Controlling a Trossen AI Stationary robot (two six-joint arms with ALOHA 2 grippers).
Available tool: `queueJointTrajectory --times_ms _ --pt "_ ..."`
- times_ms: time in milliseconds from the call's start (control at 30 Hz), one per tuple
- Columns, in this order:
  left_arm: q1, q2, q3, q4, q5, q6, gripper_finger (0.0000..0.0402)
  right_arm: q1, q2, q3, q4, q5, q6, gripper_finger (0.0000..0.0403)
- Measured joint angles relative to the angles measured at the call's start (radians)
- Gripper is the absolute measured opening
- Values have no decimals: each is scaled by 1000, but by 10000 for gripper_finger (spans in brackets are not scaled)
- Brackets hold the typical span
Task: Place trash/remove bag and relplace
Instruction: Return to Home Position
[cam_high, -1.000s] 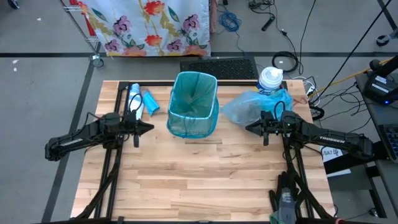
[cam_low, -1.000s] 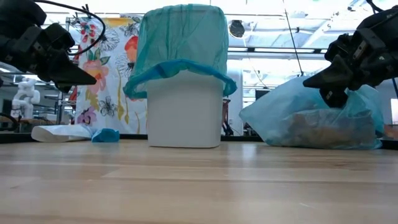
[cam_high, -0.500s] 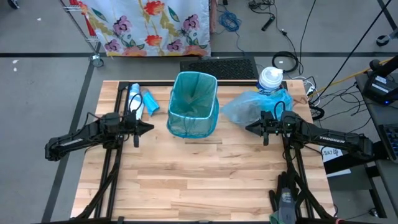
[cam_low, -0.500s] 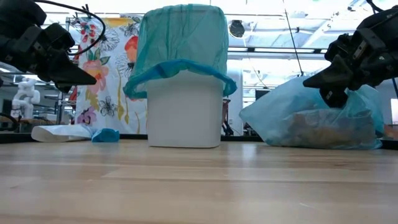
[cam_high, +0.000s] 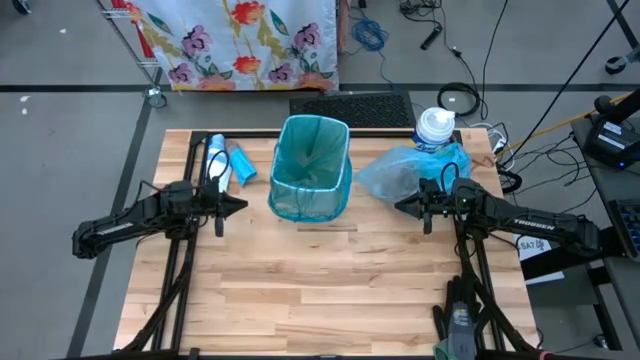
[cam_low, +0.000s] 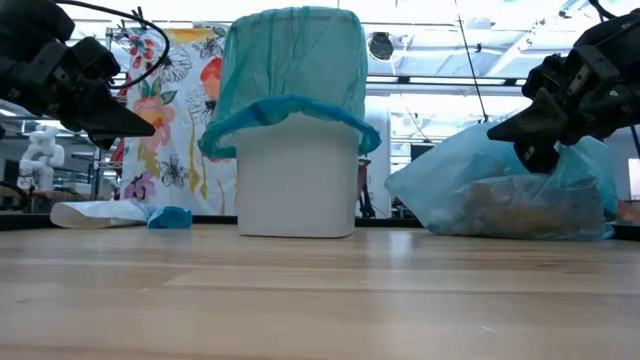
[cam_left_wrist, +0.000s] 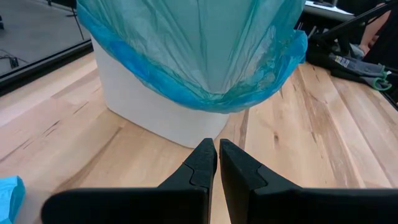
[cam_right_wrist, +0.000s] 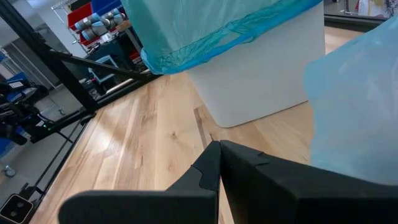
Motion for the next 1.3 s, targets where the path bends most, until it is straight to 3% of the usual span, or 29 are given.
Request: queueJointTrajectory --times_ms 633,933,1300 --pt "0 0 0 0 0 0 27 6 0 0 0 1 0 2" --pt "0 0 0 0 0 0 27 212 -47 0 1 -1 0 2" --pt "0 0 0 0 0 0 27 237 -47 0 0 -1 0 2"
